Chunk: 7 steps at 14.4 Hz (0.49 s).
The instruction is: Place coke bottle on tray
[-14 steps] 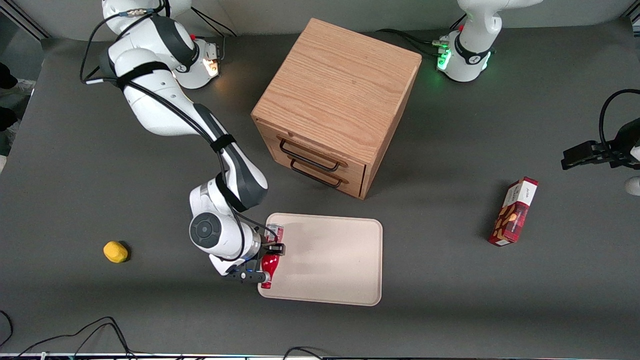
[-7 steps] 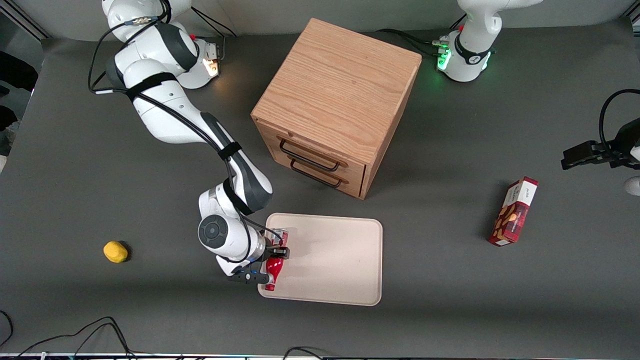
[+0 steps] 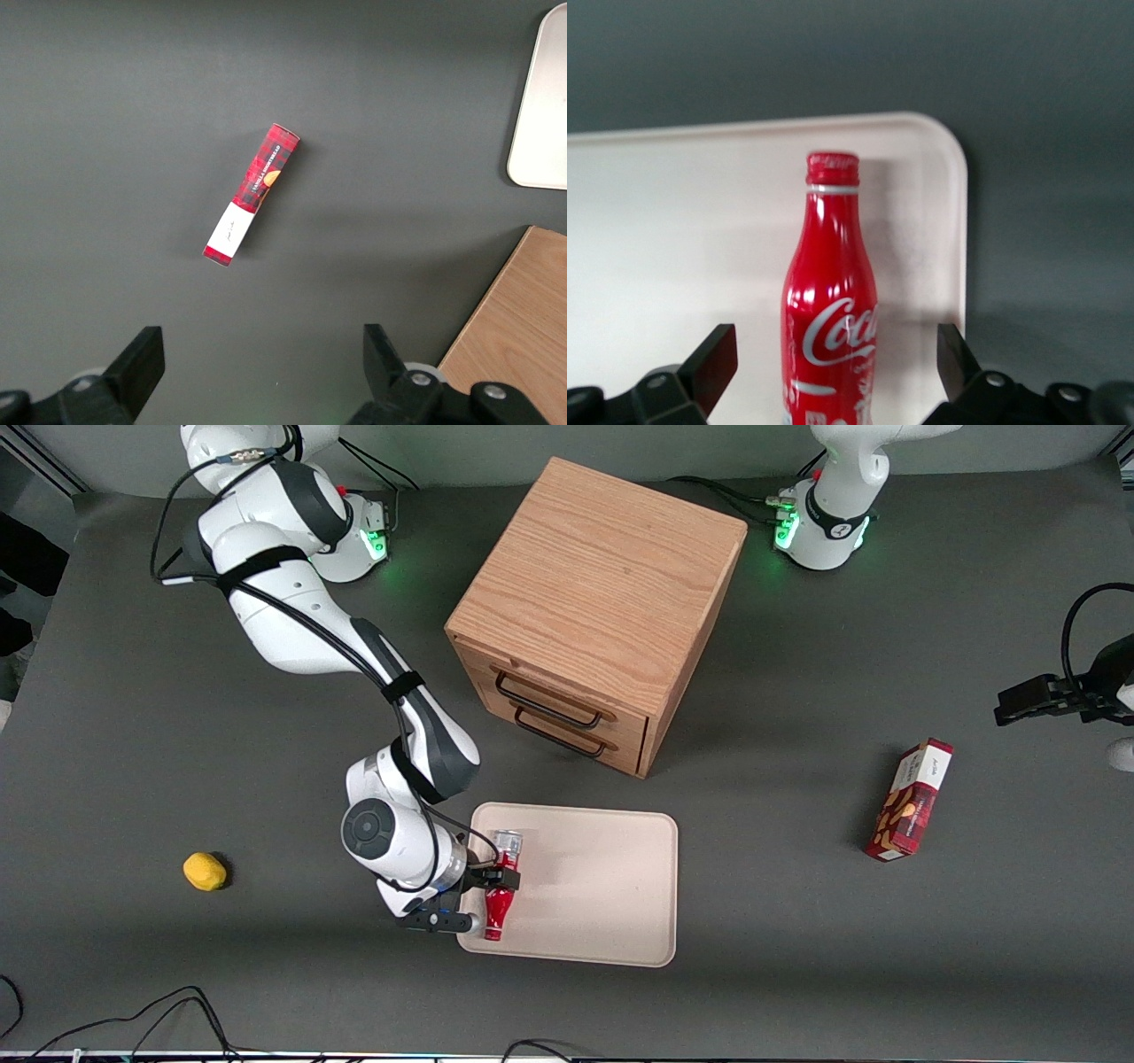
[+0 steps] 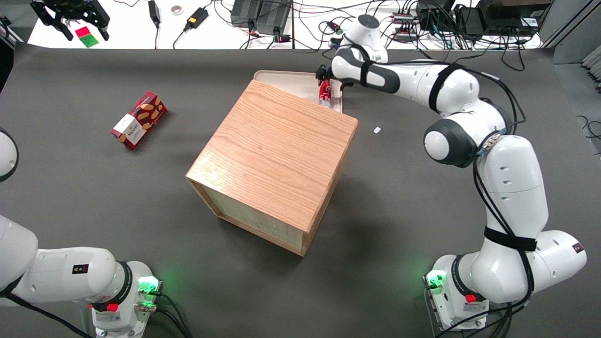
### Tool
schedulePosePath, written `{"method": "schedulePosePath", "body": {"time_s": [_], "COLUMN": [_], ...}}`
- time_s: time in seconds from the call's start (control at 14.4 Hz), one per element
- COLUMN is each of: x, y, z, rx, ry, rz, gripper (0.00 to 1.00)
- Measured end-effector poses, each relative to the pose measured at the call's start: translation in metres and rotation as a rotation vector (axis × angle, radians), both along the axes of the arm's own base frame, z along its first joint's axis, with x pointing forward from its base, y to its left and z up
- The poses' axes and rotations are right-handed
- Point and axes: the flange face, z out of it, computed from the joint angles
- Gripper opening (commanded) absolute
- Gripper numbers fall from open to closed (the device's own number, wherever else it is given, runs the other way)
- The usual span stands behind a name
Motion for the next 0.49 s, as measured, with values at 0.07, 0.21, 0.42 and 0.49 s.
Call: {"method": "schedulePosePath", "body": {"time_s": [0.07,0.21,0.42,0.49], "x": [0.001,0.002,-0.002,-0.008], "y": [-0.006,-0.030,-0.104,-0.132], "z": [0.016,0.051,0.121,0.141], "rx": [-0.003,-0.025,-0.064,-0.078], "ry": [-0.009,-0.004,0.002,-0.002], "rz": [-0.005,-0.017,-0.054,-0.051], "gripper": [1.00,1.00,1.00,1.00]}}
